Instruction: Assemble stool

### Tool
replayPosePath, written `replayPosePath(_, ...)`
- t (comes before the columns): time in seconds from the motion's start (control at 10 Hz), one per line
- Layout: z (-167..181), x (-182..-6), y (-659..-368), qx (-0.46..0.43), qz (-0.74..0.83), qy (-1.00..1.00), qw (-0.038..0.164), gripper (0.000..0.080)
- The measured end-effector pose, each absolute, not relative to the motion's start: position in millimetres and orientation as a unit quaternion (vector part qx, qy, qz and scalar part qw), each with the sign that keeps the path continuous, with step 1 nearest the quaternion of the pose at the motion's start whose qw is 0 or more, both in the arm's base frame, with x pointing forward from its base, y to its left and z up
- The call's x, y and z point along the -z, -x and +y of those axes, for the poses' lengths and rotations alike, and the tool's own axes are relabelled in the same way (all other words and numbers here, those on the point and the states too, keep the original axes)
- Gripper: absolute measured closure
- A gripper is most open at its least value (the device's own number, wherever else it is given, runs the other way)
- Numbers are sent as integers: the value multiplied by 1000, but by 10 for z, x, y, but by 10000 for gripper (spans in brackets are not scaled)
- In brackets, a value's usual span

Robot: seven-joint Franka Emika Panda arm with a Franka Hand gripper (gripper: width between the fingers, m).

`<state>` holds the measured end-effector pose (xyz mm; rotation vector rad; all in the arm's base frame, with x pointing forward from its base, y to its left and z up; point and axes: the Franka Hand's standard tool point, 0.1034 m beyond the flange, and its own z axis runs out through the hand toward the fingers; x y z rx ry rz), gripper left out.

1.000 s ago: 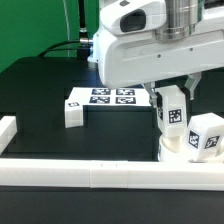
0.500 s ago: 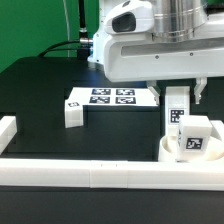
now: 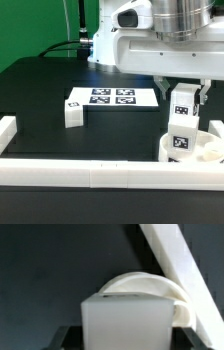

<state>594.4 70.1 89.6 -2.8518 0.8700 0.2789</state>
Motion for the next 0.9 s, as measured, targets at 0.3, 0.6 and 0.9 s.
replayPosePath(0.3, 777, -864, -5939, -93, 374, 920, 69, 459)
replayPosePath(0.6, 871, -867, -5938, -103, 470, 874, 68, 459)
replayPosePath(0.9, 920, -868, -5942, -112, 529, 838, 73, 459)
